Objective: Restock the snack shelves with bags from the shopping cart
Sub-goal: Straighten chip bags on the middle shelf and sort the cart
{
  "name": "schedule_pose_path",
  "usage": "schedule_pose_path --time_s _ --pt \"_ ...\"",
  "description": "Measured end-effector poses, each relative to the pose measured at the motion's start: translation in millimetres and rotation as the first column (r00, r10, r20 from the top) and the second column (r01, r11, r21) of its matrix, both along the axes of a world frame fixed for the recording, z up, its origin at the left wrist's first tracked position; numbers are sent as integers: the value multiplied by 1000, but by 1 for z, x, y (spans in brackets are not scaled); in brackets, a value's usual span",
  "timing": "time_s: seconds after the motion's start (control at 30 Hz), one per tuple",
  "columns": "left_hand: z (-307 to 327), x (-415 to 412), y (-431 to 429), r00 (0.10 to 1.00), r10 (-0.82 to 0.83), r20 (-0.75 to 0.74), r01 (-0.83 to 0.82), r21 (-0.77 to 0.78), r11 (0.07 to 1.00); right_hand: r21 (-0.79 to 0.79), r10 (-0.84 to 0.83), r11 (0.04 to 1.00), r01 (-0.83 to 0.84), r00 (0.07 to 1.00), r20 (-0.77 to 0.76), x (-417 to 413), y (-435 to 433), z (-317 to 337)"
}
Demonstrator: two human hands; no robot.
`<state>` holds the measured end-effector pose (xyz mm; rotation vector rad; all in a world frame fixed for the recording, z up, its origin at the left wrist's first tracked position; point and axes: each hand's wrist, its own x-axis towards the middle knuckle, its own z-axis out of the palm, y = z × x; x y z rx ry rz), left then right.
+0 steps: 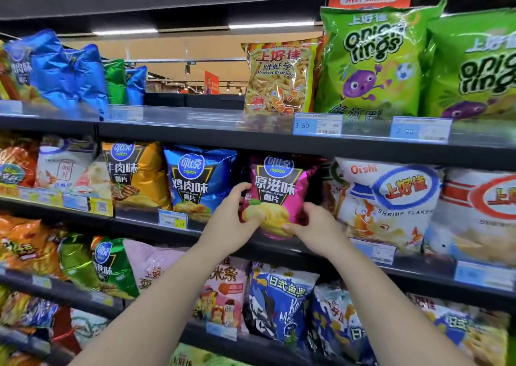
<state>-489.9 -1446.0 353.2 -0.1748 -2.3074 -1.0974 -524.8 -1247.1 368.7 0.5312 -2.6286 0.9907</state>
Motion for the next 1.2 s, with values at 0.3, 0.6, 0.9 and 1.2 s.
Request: schedule_pose_path --time_s 0.3,0.6,0.9,1.2 --pt "1 5 12 991 127 -49 -125 35 992 196 -68 977 81 995 -70 22 2 7" --pt "2 60 55 954 68 -292 -187 -402 896 219 -66 964 148 936 -345 93 30 6" --pt "-77 124 154 972 -151 -179 -21 -710 703 494 -307 771 401 915 -263 206 121 -66" --pt "-75 212 331 863 -489 -127 252 -732 633 603 -590 519 607 764 -261 341 268 -86"
